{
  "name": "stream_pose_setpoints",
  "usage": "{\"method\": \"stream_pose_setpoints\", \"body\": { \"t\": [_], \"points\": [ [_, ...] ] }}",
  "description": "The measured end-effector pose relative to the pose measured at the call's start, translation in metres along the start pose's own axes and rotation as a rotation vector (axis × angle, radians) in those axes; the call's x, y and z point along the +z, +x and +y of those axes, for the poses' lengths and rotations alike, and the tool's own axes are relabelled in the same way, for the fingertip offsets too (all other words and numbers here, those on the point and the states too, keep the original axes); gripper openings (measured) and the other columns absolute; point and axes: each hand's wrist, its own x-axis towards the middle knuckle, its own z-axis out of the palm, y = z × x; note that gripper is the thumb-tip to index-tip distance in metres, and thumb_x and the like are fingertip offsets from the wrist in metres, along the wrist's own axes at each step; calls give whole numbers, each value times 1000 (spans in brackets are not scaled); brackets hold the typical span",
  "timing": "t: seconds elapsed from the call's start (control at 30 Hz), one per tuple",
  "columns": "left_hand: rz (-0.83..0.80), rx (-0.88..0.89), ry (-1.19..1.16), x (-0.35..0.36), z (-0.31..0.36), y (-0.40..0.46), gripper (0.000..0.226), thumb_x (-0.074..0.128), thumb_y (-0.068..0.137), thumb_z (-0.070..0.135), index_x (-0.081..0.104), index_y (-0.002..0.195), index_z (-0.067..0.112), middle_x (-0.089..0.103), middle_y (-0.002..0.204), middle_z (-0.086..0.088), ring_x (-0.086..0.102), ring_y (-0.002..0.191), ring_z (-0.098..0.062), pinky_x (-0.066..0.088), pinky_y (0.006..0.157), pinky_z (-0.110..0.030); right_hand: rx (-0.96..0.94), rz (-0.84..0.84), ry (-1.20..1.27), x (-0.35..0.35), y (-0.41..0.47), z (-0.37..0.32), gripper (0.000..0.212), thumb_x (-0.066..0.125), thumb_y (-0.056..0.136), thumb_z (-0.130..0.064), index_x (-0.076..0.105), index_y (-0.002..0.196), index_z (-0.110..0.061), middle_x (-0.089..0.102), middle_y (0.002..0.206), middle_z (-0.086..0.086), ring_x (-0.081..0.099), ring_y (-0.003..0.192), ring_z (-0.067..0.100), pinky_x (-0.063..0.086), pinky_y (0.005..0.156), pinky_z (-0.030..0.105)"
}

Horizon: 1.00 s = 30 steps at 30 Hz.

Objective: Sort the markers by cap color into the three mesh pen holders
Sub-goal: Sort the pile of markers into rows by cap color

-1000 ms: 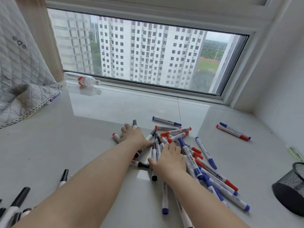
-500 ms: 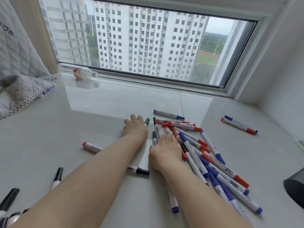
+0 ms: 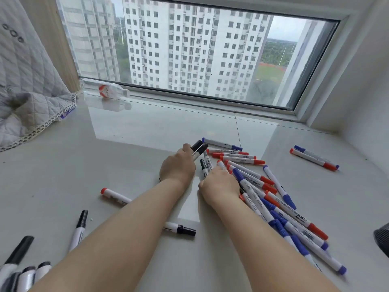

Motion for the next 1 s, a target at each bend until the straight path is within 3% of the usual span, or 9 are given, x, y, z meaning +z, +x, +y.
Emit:
{"method": "stream_pose_setpoints", "body": {
  "t": [0.07,0.13,0.27,0.33,0.47,0.6,0.73,0.87,1.0],
  "points": [
    [26,48,-15,2,0,-2,22,43,90,16,41,111,11,62,106,-10,60,86,-38,37,62,-35,-33,-2,-34,-2,4,3,39,45,93,-22,47,127,-5,34,149,6,47,124,26,41,82,31],
    [40,45,-53,1,-2,-1,22,44,90,19,41,110,12,63,104,-11,59,85,-38,37,61,-35,-57,-12,-86,-4,8,5,32,46,93,-21,53,121,-6,42,142,7,49,120,27,36,74,29],
    [42,17,-196,-9,-4,3,21,47,92,25,40,107,12,62,98,-11,50,75,-32,36,63,-34,-32,-24,-45,-6,9,10,34,44,93,-24,53,121,-7,45,140,6,51,118,30,43,81,33],
    [62,26,-280,-20,-4,3,22,47,93,27,40,106,12,60,93,-10,47,72,-29,37,63,-33,6,-67,45,-9,10,13,34,44,93,-29,53,118,-8,51,134,9,54,110,29,44,75,34],
    [48,108,-316,-50,-3,-7,17,44,94,34,38,96,19,50,76,-1,49,69,-27,36,59,-32,79,-96,376,-14,9,22,17,49,88,-28,49,82,-12,58,92,9,55,78,25,45,66,33],
    [-92,170,-341,-74,-12,-31,18,45,93,37,45,90,19,51,69,4,52,66,-22,38,54,-31,47,-25,872,-23,-2,31,18,54,91,-29,55,101,-14,59,83,2,58,75,17,49,68,32],
    [-251,182,-308,-88,-21,-61,23,51,90,37,44,70,28,50,69,4,46,59,-14,35,54,-28,43,12,1102,-46,-16,37,8,56,92,-22,55,93,-14,59,82,4,57,67,15,46,59,26],
    [-372,206,-159,-98,-31,-88,30,61,83,41,43,64,27,49,68,8,46,60,-11,33,53,-24,17,18,1051,-65,-36,50,8,58,90,-22,54,86,-16,52,69,2,48,56,15,40,53,26],
    [-497,277,123,-101,-38,-109,24,63,79,45,53,84,24,52,98,1,50,80,-16,37,65,-27,16,77,734,-74,-57,65,8,57,89,-24,54,91,-17,52,71,0,46,58,14,35,51,26]
  ]
}}
